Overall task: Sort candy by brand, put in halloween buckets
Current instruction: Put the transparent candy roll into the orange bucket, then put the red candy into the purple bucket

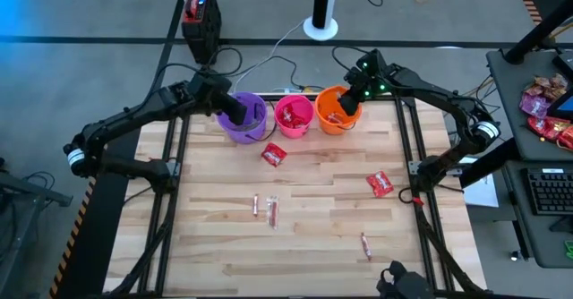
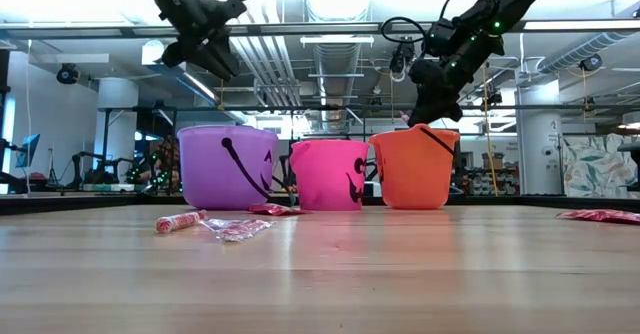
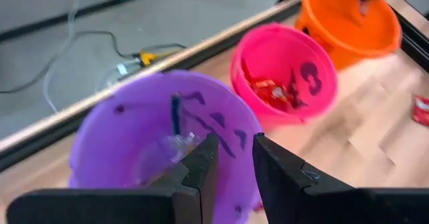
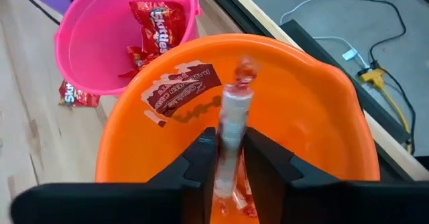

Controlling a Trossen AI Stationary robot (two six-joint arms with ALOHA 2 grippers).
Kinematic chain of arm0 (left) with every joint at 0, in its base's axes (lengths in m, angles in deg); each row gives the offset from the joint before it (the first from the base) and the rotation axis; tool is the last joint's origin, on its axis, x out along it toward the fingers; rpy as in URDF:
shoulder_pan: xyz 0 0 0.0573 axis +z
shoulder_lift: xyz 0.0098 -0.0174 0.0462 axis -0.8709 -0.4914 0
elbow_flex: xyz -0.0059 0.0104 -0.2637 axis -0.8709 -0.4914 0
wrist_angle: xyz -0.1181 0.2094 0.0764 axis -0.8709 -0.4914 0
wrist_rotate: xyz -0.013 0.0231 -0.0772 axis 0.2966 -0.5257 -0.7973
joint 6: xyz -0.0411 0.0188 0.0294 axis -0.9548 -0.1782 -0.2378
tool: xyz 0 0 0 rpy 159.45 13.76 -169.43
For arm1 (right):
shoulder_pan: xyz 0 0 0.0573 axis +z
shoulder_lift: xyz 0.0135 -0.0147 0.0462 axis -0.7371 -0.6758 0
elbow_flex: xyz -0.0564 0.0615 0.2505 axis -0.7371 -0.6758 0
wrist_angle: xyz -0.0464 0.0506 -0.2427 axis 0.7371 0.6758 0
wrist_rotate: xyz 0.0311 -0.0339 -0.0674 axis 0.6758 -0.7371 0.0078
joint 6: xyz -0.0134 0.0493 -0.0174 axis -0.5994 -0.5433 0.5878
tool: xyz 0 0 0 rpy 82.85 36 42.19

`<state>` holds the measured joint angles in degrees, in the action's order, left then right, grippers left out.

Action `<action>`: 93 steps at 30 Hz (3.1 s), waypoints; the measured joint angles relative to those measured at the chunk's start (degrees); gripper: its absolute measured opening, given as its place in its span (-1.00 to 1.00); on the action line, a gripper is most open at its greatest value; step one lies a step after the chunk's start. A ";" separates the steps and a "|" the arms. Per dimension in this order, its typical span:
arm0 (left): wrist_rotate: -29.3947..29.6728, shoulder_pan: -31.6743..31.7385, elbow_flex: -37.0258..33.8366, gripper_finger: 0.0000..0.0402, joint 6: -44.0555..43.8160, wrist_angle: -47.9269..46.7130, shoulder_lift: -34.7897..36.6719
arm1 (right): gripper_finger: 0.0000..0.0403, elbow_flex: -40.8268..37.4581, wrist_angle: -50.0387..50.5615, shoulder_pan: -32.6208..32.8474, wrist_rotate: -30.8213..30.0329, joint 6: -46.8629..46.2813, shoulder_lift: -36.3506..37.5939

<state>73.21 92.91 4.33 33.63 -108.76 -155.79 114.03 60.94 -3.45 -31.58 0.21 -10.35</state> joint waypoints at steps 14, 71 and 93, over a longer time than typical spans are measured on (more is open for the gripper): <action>-11.11 -5.67 0.01 -0.61 -0.94 -9.57 2.49 | -0.25 0.64 0.31 0.04 -0.59 -5.43 0.07; -4.84 -42.59 29.70 0.08 -49.52 -22.25 -56.58 | -0.22 9.55 18.54 19.56 -6.01 -16.53 20.98; -5.50 -42.91 29.38 -0.82 -44.68 -18.23 -58.76 | -0.23 9.14 19.43 19.56 -6.02 -14.70 20.00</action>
<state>67.71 50.00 33.71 -11.05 -127.00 -214.55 123.17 80.37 16.11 -37.60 -14.49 9.65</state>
